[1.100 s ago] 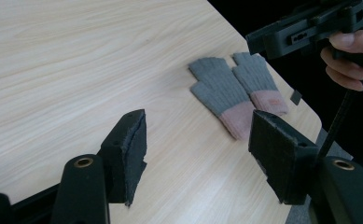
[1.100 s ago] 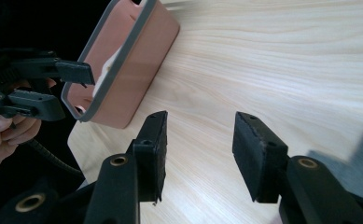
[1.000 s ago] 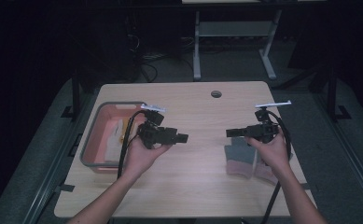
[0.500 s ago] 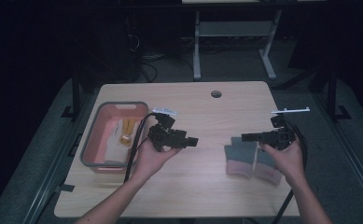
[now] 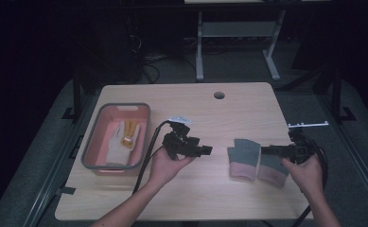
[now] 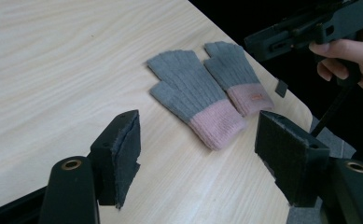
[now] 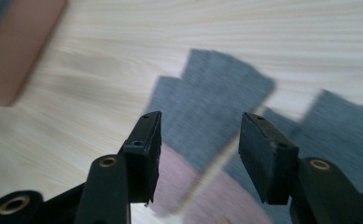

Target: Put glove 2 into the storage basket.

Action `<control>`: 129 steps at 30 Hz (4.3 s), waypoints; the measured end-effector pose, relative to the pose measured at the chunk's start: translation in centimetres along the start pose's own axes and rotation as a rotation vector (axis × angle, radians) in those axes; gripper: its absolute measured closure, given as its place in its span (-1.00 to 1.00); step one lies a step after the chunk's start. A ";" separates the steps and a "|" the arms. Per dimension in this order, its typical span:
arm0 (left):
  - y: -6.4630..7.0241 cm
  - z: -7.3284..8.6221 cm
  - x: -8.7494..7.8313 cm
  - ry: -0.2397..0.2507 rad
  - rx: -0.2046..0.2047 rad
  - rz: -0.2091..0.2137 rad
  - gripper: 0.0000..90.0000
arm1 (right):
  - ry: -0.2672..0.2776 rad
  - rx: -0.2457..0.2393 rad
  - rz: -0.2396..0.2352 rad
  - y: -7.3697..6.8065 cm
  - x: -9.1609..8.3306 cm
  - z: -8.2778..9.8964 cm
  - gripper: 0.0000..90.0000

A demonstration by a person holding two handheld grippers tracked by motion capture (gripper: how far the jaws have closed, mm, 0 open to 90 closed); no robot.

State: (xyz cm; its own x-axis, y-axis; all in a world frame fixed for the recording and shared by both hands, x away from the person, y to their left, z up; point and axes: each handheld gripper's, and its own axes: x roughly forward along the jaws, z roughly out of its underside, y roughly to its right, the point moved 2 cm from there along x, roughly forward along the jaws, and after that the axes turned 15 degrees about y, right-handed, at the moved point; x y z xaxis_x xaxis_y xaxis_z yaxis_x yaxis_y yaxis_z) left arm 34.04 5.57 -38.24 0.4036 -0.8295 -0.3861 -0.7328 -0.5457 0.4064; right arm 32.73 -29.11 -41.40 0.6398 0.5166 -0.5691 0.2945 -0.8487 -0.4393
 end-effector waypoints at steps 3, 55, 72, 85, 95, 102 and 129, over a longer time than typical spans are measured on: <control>0.0 0.3 0.3 0.004 0.001 -0.002 -0.32 | 0.005 -0.015 0.021 0.3 -0.2 0.5 0.09; 0.0 2.8 1.9 -0.009 -0.024 0.027 -0.31 | -0.121 -0.158 0.259 2.6 1.3 3.8 0.92; -0.1 2.9 1.7 -0.002 -0.020 0.028 -0.31 | -0.066 -0.179 0.144 -2.1 1.6 0.8 0.92; -0.8 3.2 1.1 -0.011 -0.025 0.018 -0.32 | -0.115 -0.205 0.094 -4.8 5.0 1.3 0.91; -0.8 3.4 1.5 -0.017 -0.030 0.021 -0.32 | -0.133 -0.181 0.121 -4.8 6.7 1.2 0.90; -0.4 3.6 2.2 -0.019 -0.045 0.034 -0.32 | -0.138 -0.191 0.114 -4.8 6.8 1.3 0.83; 0.4 5.2 8.8 -0.091 -0.225 0.092 -0.15 | -0.033 0.008 0.019 -0.6 3.7 3.2 0.17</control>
State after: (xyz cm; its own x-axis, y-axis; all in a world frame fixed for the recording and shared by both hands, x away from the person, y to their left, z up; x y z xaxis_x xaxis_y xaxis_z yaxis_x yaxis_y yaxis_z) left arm 34.49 -1.34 -45.79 0.2827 -0.8682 -0.4077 -0.6194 -0.4898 0.6136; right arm 32.69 -26.30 -45.47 0.6214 0.5038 -0.6000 0.2765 -0.8576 -0.4337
